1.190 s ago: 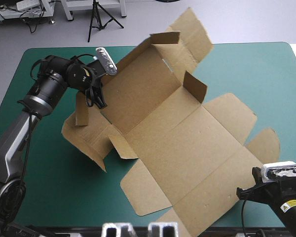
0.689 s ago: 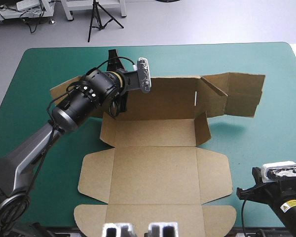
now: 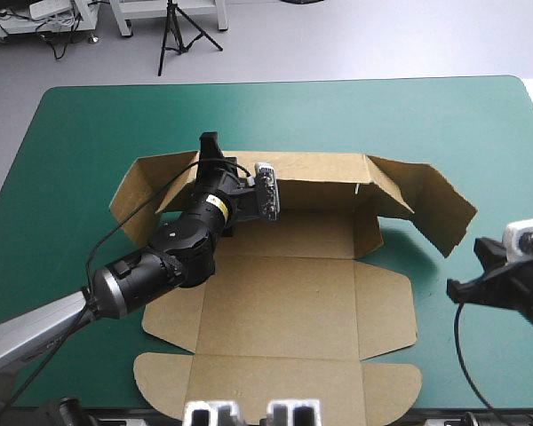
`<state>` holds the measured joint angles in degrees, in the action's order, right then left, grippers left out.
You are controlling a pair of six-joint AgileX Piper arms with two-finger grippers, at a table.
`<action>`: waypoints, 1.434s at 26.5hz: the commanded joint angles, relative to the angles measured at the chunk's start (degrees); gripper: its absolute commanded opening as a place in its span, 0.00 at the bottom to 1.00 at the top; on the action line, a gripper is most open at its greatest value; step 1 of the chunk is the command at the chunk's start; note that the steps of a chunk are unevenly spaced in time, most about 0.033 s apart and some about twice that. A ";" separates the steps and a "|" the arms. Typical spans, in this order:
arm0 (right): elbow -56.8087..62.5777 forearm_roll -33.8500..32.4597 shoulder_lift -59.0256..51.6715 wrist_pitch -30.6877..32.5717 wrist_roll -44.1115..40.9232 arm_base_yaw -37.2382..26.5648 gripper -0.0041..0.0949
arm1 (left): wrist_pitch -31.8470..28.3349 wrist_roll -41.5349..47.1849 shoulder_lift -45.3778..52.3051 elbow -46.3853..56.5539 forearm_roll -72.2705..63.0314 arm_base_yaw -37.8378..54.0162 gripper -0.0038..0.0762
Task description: Fold the box
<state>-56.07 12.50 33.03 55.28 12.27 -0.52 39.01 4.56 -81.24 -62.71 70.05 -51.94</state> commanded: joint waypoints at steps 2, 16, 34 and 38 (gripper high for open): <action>-13.87 3.77 11.08 -0.99 3.08 -0.16 0.02 | -1.35 7.46 2.36 -0.57 5.88 -0.36 0.04; -42.31 15.63 46.81 8.61 7.80 -0.16 0.02 | -1.24 8.22 2.26 -0.57 5.91 -0.36 0.04; -35.39 12.66 56.49 15.58 12.40 -0.16 0.02 | -0.10 11.37 2.26 -0.57 6.14 -0.36 0.04; -30.76 13.31 55.16 13.83 13.79 -0.16 0.02 | 1.87 11.37 2.26 -0.57 6.03 -0.36 0.04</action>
<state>-87.19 23.79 91.64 70.51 24.54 -0.52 39.54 14.67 -81.25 -61.66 73.12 -52.05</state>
